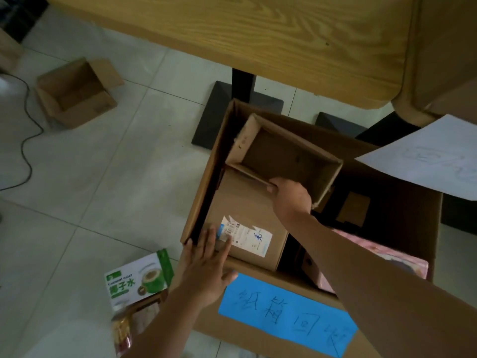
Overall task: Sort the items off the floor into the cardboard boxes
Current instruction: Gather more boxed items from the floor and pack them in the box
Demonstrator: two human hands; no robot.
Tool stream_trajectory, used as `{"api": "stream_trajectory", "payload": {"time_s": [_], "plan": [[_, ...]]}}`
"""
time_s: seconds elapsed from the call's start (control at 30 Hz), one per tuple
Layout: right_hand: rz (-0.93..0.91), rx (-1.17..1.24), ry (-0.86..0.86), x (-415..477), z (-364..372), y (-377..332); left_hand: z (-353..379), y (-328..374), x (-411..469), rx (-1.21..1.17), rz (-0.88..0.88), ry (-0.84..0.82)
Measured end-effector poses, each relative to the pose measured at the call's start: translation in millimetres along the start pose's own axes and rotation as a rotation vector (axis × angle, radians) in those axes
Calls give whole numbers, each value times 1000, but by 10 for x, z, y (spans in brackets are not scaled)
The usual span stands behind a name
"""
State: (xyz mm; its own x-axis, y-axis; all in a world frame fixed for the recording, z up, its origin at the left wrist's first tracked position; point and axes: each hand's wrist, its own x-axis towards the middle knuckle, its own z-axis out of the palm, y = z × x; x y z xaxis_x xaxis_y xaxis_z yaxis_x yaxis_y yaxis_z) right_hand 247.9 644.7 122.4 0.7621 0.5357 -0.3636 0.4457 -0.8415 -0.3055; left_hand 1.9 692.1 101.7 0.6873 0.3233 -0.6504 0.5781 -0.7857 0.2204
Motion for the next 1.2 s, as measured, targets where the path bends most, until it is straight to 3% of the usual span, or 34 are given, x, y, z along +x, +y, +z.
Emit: {"api": "stream_trajectory", "payload": {"time_s": [0.13, 0.27, 0.37, 0.43, 0.5, 0.6, 0.7, 0.8, 0.97, 1.13, 1.2], "plan": [[98, -43, -139, 221, -128, 191, 79, -34, -6, 30, 27, 59], [44, -300, -257, 552, -217, 195, 79, -21, 57, 55, 25, 115], [-37, -455, -216, 591, -196, 73, 104, -25, 42, 33, 10, 131], [-73, -430, -146, 513, -146, -49, 87, -29, 33, -34, 10, 134], [-81, -310, -30, 339, -73, -147, 3, -23, 11, -210, 36, 168], [-99, -54, 166, -21, -5, -281, -212, -64, -125, -775, 83, 324], [-296, 187, 200, -475, 106, -463, -363, -180, -340, -1171, -33, 596], [-379, 362, 151, -969, 286, -764, -342, -390, -582, -1449, -168, 759], [-352, 478, 11, -1847, 742, -1191, 132, -752, -1193, -1687, -385, 827], [-458, 512, -247, -2996, 1454, -1184, 1027, -788, -1902, -1923, -636, 724], [-371, 460, -375, -3319, 1777, -1077, 1387, -773, -2147, -1886, -768, 633]]}}
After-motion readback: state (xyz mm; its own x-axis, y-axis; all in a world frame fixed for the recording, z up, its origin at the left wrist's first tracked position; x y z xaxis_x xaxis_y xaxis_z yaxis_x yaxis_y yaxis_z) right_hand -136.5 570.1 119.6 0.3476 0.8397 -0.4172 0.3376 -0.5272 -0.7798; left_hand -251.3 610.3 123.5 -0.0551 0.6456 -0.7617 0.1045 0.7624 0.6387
